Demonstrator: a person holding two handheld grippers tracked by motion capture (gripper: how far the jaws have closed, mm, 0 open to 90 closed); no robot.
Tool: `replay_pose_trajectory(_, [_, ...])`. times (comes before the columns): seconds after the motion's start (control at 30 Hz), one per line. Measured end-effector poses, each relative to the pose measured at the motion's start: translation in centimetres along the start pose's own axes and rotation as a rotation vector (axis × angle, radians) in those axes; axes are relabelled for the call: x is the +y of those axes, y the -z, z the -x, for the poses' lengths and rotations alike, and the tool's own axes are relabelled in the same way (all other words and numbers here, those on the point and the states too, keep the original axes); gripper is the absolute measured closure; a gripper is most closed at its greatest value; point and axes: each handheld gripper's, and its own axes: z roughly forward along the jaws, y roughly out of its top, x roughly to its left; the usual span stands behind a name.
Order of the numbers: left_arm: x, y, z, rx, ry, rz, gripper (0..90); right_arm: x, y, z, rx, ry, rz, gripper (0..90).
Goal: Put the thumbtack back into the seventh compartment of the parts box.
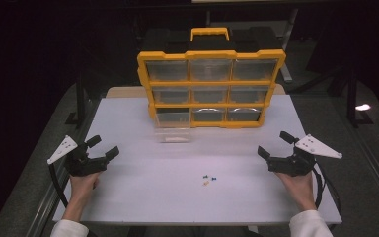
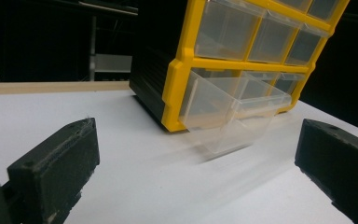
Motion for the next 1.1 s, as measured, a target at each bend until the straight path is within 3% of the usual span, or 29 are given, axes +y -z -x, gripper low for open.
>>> replay_pose_trajectory(0.23, [0.0, 0.0, 0.1, 0.012, -0.007, -0.013, 0.0, -0.1, 0.0, 0.1, 0.002, 0.007, -0.013, 0.0])
replay_pose_trajectory(0.33, [0.1, -0.2, 0.1, 0.026, -0.035, -0.04, 0.0, -0.2, -0.1, 0.1, 0.007, 0.006, -0.017, 0.0])
replay_pose_trajectory(0.5, [0.1, -0.4, 0.4, 0.01, -0.03, -0.069, 0.0, -0.3, 0.0, 0.2, -0.004, 0.004, -0.02, 0.0])
replay_pose_trajectory(0.6, [0.1, -0.7, 1.1, 0.005, -0.061, -0.096, 0.0, -0.3, 0.2, 0.4, -0.009, -0.002, -0.013, 0.0])
replay_pose_trajectory(0.8, [0.7, -1.8, 2.6, -0.041, -0.101, -0.144, 0.0, -0.2, 0.4, 0.6, -0.009, -0.015, -0.004, 0.0])
replay_pose_trajectory(0.97, [1.4, -2.8, 3.3, -0.079, -0.105, -0.177, 0.0, -0.3, 0.6, 0.8, -0.01, -0.014, -0.004, 0.0])
replay_pose_trajectory(1.1, [1.9, -3.5, 3.9, -0.109, -0.132, -0.207, 0.0, -0.5, 0.5, 0.9, -0.008, -0.017, -0.019, 0.0])
